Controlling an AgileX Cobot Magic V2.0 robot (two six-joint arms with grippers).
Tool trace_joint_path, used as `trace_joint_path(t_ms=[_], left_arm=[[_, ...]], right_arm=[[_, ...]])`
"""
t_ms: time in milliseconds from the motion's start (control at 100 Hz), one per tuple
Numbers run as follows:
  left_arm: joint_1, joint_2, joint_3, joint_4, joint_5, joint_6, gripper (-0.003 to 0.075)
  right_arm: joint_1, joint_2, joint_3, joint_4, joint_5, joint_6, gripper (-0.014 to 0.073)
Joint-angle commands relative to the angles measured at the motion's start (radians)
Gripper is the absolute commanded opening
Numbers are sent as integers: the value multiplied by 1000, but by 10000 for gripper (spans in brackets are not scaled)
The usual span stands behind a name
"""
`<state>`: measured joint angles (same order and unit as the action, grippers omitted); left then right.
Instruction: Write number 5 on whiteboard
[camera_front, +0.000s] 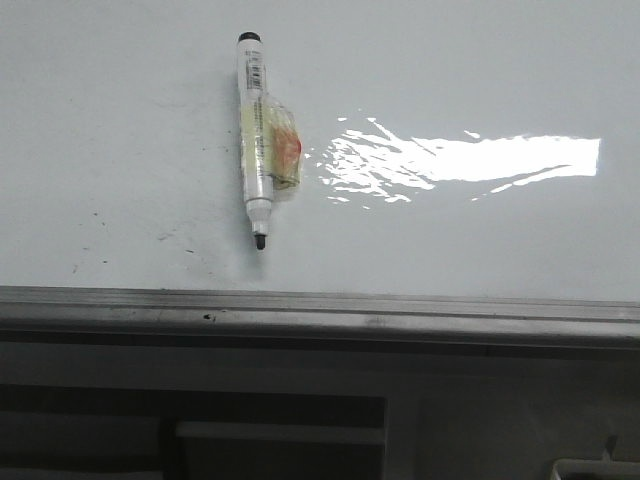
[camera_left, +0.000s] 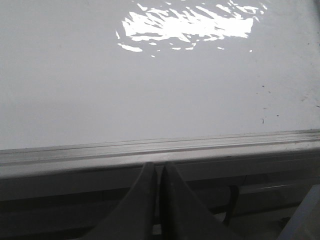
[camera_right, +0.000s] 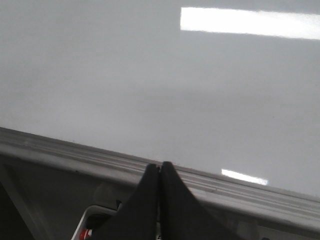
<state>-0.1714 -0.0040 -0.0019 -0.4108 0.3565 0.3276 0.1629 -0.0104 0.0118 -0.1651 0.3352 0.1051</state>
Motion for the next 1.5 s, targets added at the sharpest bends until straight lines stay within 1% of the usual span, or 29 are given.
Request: trace_joint_path(t_ms=[0, 1040, 1140, 1250, 1300, 1340, 1370, 1380, 1390, 1420, 1450, 1490], left_arm=[[0, -27, 25, -13, -56, -5, -20], [0, -27, 25, -10, -56, -3, -20], [0, -27, 25, 43, -65, -3, -20], [0, -27, 25, 46, -113, -3, -20], [0, -27, 25, -9, -136, -3, -20], [0, -27, 25, -118, -144, -3, -20], [0, -27, 25, -218, -144, -3, -20], [0, -27, 25, -312, -144, -5, -20], [0, -27, 25, -312, -144, -5, -20], [0, -27, 25, -485, -144, -5, -20], [0, -27, 25, -594, -144, -5, -20], [0, -27, 25, -690, -163, -5, -20]], right_arm=[[-7, -17, 22, -4, -25, -3, -45], [-7, -17, 22, -4, -34, -3, -45], [-7, -17, 22, -4, -79, -3, -45], [-7, -17, 22, -4, -209, -3, -45], [-7, -17, 22, 13, -291, -3, -45], [-7, -17, 22, 53, -363, -2, -45], [-7, -17, 22, 93, -405, 1, -45], [-7, -17, 22, 115, -424, 8, -45], [-7, -17, 22, 127, -433, 8, -45], [-7, -17, 22, 173, -464, 20, -45], [-7, -17, 22, 220, -487, 23, -45], [-7, -17, 22, 285, -509, 23, -45]])
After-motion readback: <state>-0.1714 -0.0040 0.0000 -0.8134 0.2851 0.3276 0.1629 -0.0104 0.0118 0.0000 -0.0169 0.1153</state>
